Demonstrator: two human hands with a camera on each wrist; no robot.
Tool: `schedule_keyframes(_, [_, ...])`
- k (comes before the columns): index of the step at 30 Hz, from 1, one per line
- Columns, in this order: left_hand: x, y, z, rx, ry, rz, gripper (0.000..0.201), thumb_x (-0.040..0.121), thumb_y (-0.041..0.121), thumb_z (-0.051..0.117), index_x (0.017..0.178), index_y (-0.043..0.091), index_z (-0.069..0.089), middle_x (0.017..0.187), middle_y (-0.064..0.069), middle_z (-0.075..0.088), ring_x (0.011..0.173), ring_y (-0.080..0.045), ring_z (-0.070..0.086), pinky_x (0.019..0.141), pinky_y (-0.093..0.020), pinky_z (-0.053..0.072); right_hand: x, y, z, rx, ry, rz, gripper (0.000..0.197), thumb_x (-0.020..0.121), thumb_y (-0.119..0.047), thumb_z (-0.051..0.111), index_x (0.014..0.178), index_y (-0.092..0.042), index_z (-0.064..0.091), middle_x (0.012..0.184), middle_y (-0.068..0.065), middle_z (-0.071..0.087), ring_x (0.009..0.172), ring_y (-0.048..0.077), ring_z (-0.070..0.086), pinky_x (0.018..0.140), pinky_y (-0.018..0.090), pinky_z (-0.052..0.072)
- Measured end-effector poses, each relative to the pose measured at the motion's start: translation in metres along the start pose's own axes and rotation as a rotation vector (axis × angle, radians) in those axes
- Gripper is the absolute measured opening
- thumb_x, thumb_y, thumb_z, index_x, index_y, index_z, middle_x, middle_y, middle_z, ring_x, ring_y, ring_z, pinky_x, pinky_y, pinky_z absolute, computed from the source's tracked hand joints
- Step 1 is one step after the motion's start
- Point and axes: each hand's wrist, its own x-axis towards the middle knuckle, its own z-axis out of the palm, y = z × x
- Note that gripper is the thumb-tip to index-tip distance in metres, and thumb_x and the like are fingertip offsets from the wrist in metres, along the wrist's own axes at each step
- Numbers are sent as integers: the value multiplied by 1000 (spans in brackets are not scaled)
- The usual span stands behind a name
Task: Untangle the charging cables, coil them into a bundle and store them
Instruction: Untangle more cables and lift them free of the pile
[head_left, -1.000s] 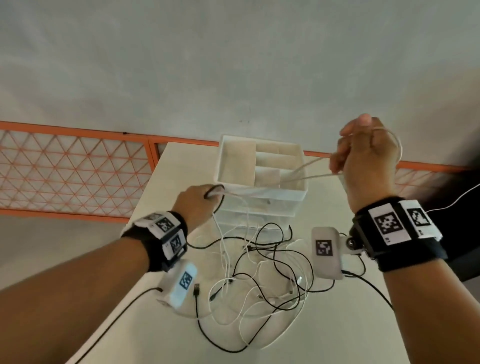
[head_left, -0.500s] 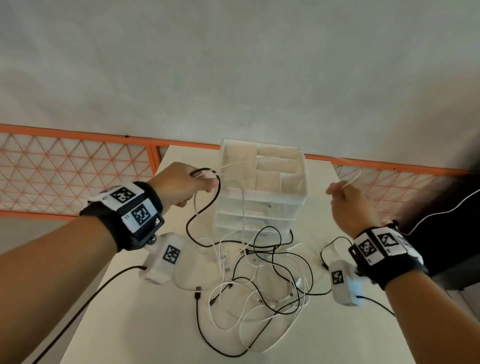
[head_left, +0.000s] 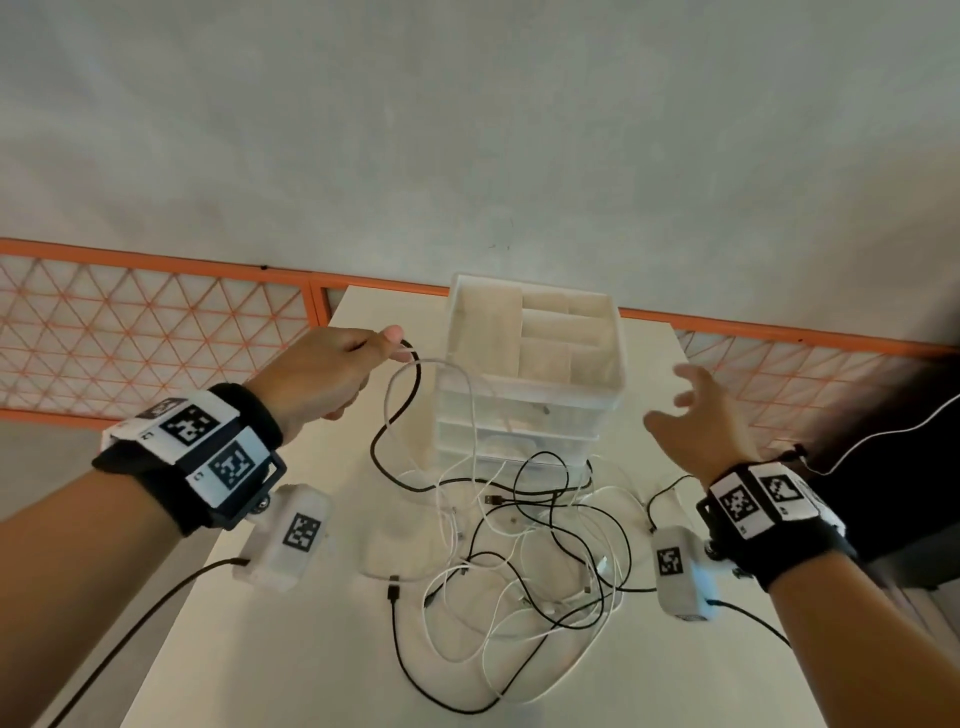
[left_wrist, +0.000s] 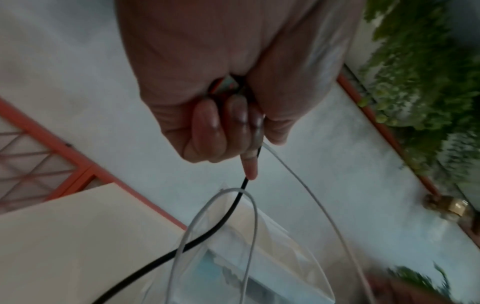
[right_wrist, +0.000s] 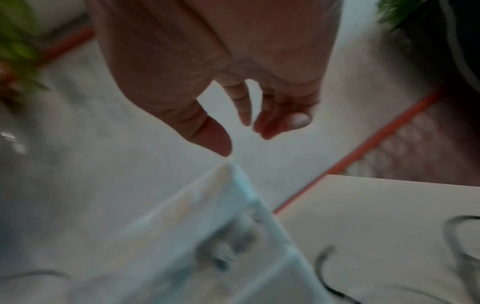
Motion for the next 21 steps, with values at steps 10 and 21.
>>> schedule_keyframes(10, [-21,73,36,203,-29,524,33,103,34,46,85,19,69,49,17,48,48,-3,41,55,-25,34,-53,-135,10,522,-432,-398,13,92,-20,70,103,-14,74,44,-15,50,42,3,41,50,18,34])
schedule_keyframes(21, [-9,58,35,70,152,451,33,96,39,59,72,19,67,43,15,47,41,-3,38,50,-24,32,-46,-92,15,290,-597,-324,9,89,-21,74,85,-14,71,48,-16,58,38,-2,47,45,7,32])
